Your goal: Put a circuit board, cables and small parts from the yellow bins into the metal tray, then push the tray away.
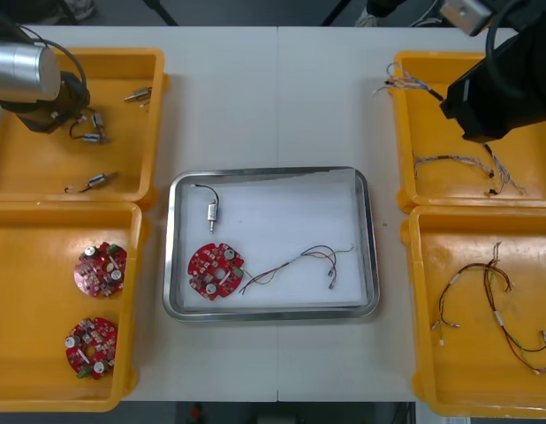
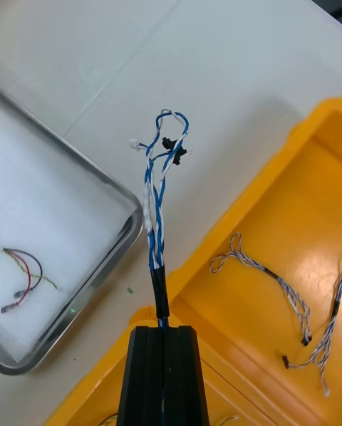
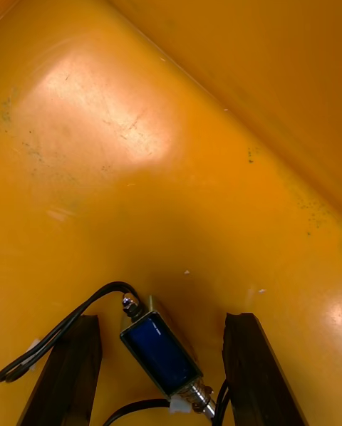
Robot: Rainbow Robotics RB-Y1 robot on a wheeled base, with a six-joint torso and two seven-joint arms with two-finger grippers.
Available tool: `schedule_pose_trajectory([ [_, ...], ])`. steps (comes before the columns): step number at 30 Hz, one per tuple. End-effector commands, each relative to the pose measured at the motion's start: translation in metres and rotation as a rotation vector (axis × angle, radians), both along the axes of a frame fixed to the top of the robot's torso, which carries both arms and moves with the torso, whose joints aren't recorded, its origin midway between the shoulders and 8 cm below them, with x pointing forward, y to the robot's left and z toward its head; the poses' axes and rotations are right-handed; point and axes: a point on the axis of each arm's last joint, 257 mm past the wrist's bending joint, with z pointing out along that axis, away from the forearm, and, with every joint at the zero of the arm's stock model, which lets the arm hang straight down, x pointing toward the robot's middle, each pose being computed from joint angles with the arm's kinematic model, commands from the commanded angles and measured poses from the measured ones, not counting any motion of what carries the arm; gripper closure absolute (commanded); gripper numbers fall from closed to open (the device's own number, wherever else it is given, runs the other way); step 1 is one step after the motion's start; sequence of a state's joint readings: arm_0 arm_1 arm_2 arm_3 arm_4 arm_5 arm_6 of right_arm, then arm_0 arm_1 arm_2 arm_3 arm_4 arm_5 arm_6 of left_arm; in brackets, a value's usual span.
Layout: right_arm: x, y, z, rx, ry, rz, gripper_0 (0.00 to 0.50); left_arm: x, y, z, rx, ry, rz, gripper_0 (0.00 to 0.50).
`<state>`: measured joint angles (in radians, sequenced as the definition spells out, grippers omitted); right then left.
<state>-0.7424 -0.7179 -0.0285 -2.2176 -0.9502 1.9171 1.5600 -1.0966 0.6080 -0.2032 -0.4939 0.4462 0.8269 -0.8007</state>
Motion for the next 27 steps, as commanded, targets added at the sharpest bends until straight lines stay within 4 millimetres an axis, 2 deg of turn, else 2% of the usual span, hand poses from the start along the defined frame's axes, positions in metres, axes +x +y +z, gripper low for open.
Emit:
schedule_pose_trajectory([
  [1, -0.021, 0.025, -0.022, -0.181, -0.02, 0.19, 0.5, -0.003, -0.012, -0.019, 0.029, 0.03, -0.051, 0.0],
  [6, -0.033, 0.051, -0.051, -0.291, -0.007, 0.338, 0.5, -0.003, -0.014, -0.02, 0.029, 0.031, -0.054, 0.0],
  [10, -0.028, 0.066, -0.069, -0.411, -0.031, 0.403, 0.5, -0.004, -0.013, -0.023, 0.035, 0.039, -0.055, 0.0],
  [14, -0.022, 0.089, -0.083, -0.459, -0.021, 0.443, 0.5, -0.006, -0.012, -0.027, 0.051, 0.045, -0.06, 0.0],
  [15, -0.02, 0.097, -0.086, -0.456, -0.02, 0.456, 0.5, -0.006, -0.012, -0.029, 0.052, 0.045, -0.059, 0.074],
  [16, -0.017, 0.106, -0.088, -0.452, -0.02, 0.468, 0.5, -0.006, -0.011, -0.03, 0.057, 0.047, -0.06, 0.205],
  [17, -0.017, 0.108, -0.09, -0.45, -0.018, 0.47, 0.5, -0.007, -0.011, -0.03, 0.058, 0.048, -0.061, 0.242],
  [18, -0.015, 0.119, -0.093, -0.447, -0.022, 0.487, 0.5, -0.007, -0.012, -0.031, 0.062, 0.05, -0.062, 0.439],
  [19, -0.012, 0.127, -0.098, -0.447, -0.023, 0.503, 0.5, -0.007, -0.012, -0.03, 0.064, 0.05, -0.063, 0.5],
  [22, -0.008, 0.142, -0.111, -0.455, -0.037, 0.535, 0.5, -0.007, -0.012, -0.031, 0.064, 0.05, -0.063, 0.5],
  [27, -0.001, 0.156, -0.134, -0.471, -0.046, 0.576, 0.5, -0.006, -0.014, -0.031, 0.055, 0.049, -0.063, 0.5],
])
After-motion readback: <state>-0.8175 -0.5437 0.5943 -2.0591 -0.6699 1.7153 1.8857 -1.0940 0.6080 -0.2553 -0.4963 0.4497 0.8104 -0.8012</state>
